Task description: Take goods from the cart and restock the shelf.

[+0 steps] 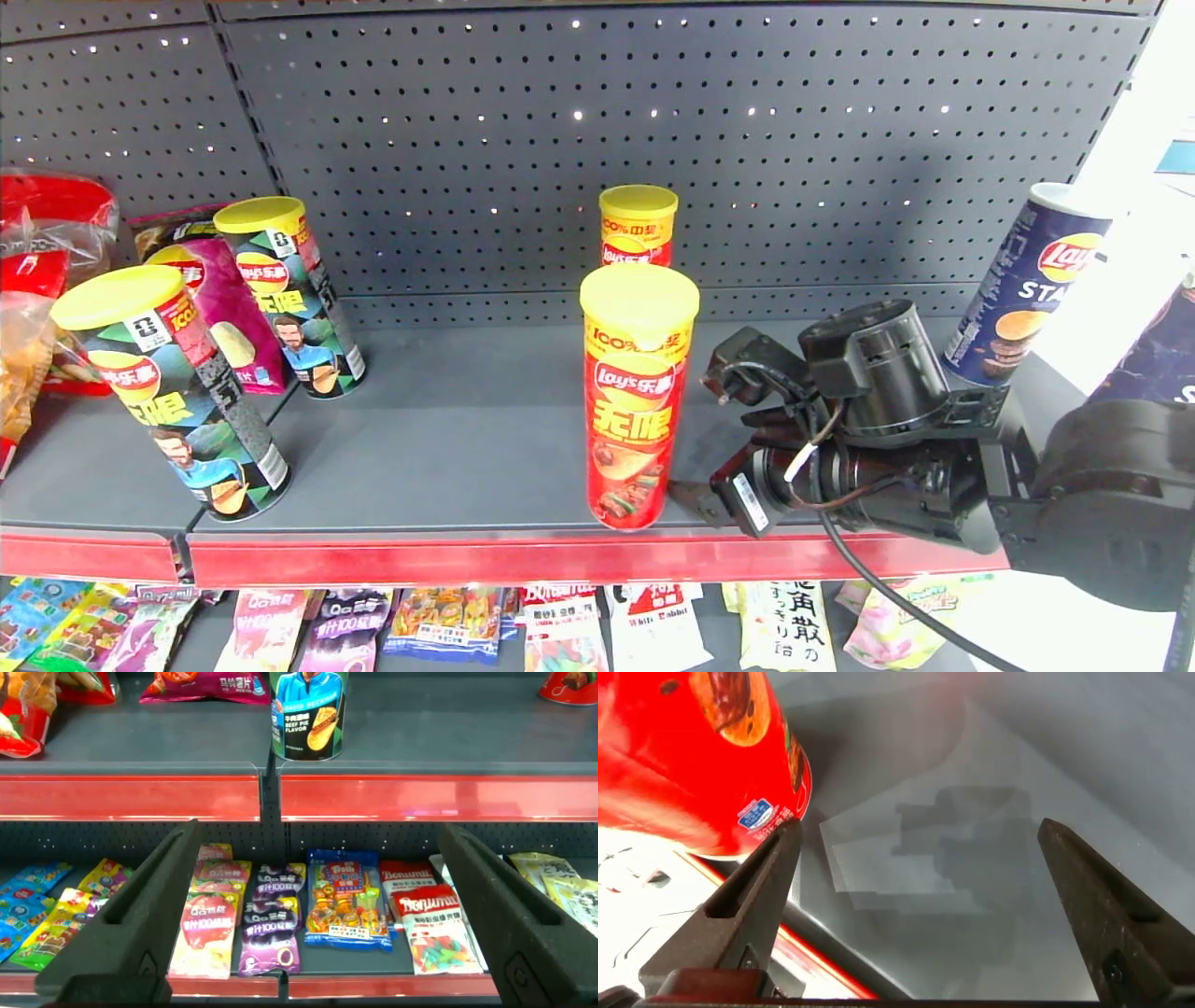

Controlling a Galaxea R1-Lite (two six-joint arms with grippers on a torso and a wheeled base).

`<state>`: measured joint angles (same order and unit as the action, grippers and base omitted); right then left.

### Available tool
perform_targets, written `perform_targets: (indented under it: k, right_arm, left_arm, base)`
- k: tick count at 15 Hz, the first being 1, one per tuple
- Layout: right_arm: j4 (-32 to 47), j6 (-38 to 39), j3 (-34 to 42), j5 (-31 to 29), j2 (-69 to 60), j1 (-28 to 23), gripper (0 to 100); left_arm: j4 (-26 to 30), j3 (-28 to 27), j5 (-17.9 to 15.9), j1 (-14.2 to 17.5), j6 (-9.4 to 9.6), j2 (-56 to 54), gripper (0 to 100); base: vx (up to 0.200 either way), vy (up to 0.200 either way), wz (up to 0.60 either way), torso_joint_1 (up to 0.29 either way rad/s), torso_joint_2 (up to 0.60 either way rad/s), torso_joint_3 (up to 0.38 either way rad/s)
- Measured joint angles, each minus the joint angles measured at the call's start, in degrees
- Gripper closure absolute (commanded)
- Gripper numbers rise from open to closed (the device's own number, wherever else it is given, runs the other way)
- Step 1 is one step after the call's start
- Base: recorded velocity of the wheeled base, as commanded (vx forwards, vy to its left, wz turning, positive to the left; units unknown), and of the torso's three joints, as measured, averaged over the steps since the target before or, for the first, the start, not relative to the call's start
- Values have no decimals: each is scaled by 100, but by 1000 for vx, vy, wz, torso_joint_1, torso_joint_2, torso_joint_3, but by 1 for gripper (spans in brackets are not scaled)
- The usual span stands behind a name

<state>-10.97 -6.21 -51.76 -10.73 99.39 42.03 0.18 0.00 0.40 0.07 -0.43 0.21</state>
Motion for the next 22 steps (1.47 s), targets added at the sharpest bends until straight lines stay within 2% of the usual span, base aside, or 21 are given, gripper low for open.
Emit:
perform_targets:
  k: [22]
  right_arm:
    - [-84, -2, -196, 24, 174, 66, 0]
  left_arm:
    - [0, 0, 2, 0, 0, 0, 0]
  base:
    - [0, 0, 0, 0, 0, 0]
